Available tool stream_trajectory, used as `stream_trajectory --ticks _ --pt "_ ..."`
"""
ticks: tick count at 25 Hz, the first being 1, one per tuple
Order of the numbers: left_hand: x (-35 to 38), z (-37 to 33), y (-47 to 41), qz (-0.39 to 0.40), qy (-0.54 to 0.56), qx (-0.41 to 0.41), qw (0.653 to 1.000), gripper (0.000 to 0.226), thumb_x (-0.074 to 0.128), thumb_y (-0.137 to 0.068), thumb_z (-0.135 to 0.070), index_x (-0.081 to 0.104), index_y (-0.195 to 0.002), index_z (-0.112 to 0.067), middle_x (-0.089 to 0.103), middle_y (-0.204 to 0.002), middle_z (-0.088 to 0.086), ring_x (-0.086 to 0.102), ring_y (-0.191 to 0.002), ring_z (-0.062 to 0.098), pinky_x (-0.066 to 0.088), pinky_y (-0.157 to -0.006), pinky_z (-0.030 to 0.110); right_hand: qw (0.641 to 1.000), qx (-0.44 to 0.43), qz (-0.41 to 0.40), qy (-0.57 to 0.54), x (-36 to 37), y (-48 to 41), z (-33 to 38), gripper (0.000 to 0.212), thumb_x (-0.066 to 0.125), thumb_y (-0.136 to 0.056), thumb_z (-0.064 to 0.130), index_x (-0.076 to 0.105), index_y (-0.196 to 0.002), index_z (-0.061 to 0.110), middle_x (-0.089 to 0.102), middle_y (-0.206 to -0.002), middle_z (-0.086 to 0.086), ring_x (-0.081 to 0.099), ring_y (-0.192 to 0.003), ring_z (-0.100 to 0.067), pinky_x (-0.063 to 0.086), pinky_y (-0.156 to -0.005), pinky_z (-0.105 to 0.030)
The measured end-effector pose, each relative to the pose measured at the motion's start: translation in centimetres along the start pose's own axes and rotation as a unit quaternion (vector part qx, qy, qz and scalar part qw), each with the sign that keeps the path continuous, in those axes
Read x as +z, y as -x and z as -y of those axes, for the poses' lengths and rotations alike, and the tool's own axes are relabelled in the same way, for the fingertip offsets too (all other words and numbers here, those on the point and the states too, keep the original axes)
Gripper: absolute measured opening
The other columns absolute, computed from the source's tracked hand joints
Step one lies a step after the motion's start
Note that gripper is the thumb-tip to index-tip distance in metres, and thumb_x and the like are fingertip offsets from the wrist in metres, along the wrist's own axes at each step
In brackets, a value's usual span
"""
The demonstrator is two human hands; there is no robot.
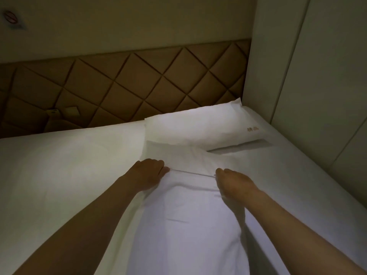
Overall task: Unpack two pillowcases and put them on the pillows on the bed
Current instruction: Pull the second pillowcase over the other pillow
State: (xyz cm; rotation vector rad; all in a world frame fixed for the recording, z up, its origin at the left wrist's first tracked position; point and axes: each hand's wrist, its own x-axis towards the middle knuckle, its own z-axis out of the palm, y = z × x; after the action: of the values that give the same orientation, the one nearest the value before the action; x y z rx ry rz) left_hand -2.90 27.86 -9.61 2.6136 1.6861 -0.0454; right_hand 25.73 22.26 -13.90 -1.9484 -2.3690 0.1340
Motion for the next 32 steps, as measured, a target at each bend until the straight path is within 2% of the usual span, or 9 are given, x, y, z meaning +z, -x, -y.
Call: stream_trajectory --ticks 5,8,11,17,21,25,27,30,32 --pt "3.7 4.4 -4.0 0.006 -0.011 -0.043 0.999 0.035 0.025 -0.103 -0.048 0.041 -0.083 -0.024 0.061 -0.09 0.001 0.057 -0.087 0.021 0.044 -0.078 0.034 0.993 0.091 0.056 -0.054 5.2 -2.5 -4.3 0.021 0.046 -0.09 0.008 0.06 -0.099 0.021 0.063 -0.097 -0.002 0.061 -0.084 -0.021 0.039 -0.068 -0.024" --pt "5.6 5.6 -5.9 -0.028 -0.016 -0.067 0.997 0.036 0.027 -0.103 -0.045 0.045 -0.083 -0.021 0.064 -0.09 0.005 0.06 -0.09 0.027 0.044 -0.079 0.037 0.971 0.164 -0.025 -0.174 5.5 -5.2 -5.0 0.022 0.046 -0.082 -0.001 0.064 -0.082 0.01 0.065 -0.084 -0.002 0.061 -0.075 -0.02 0.052 -0.067 -0.029" --pt "7.2 4.4 -8.3 -0.066 0.099 -0.085 0.989 0.043 0.033 -0.103 -0.042 0.043 -0.069 -0.018 0.056 -0.071 0.003 0.054 -0.072 0.026 0.038 -0.07 0.035 0.936 0.193 -0.104 -0.276 4.7 -8.2 -3.2 0.021 0.044 -0.069 -0.009 0.045 -0.055 0.007 0.048 -0.056 0.0 0.047 -0.053 -0.017 0.034 -0.049 -0.027" --pt "15.1 5.1 -7.2 -0.05 0.144 -0.158 0.976 0.047 0.031 -0.103 -0.047 0.054 -0.081 -0.013 0.066 -0.081 0.015 0.063 -0.08 0.036 0.046 -0.071 0.039 0.932 0.317 0.005 -0.176 11.4 -6.6 -3.6 0.022 0.046 -0.078 0.001 0.051 -0.06 0.012 0.053 -0.062 0.0 0.056 -0.06 -0.022 0.044 -0.059 -0.027" --pt "13.3 5.6 -7.1 -0.08 0.209 -0.118 0.968 0.051 0.027 -0.099 -0.056 0.049 -0.072 -0.019 0.062 -0.066 0.005 0.061 -0.066 0.028 0.051 -0.067 0.04 0.927 0.283 -0.073 -0.236 10.9 -6.5 -3.0 0.033 0.045 -0.069 -0.008 0.032 -0.05 0.016 0.037 -0.05 0.001 0.041 -0.049 -0.019 0.028 -0.055 -0.029" --pt "8.2 3.5 -7.6 -0.062 0.227 0.078 0.969 0.04 0.04 -0.091 -0.057 0.039 -0.064 -0.028 0.047 -0.059 -0.008 0.047 -0.056 0.009 0.038 -0.055 0.027 0.895 0.197 -0.113 -0.384 6.4 -7.6 -1.1 0.022 0.043 -0.068 -0.014 0.053 -0.056 0.001 0.051 -0.055 -0.01 0.048 -0.054 -0.015 0.034 -0.055 -0.026" --pt "6.5 1.7 -8.8 -0.09 0.179 0.146 0.969 0.034 0.046 -0.096 -0.041 0.035 -0.067 -0.028 0.041 -0.068 -0.01 0.04 -0.064 0.011 0.031 -0.062 0.023 0.844 0.234 -0.175 -0.45 5.0 -9.0 -1.1 0.022 0.045 -0.067 -0.016 0.06 -0.059 -0.002 0.057 -0.058 -0.009 0.053 -0.058 -0.014 0.039 -0.056 -0.024" --pt "6.3 0.5 -9.4 -0.068 0.229 0.058 0.969 0.036 0.042 -0.102 -0.038 0.037 -0.07 -0.023 0.047 -0.069 -0.005 0.043 -0.062 0.011 0.03 -0.06 0.027 0.765 0.31 -0.185 -0.533 5.0 -9.1 -2.6 0.029 0.038 -0.061 -0.013 0.06 -0.053 0.005 0.054 -0.058 -0.007 0.053 -0.058 -0.021 0.038 -0.055 -0.027" --pt "7.5 0.1 -9.0 -0.016 0.265 -0.032 0.964 0.038 0.039 -0.101 -0.046 0.039 -0.071 -0.024 0.052 -0.07 -0.002 0.049 -0.065 0.014 0.035 -0.059 0.028 0.796 0.308 -0.086 -0.514 6.0 -7.9 -3.6 0.035 0.034 -0.062 -0.015 0.057 -0.05 0.01 0.049 -0.053 -0.005 0.049 -0.054 -0.02 0.035 -0.053 -0.025"
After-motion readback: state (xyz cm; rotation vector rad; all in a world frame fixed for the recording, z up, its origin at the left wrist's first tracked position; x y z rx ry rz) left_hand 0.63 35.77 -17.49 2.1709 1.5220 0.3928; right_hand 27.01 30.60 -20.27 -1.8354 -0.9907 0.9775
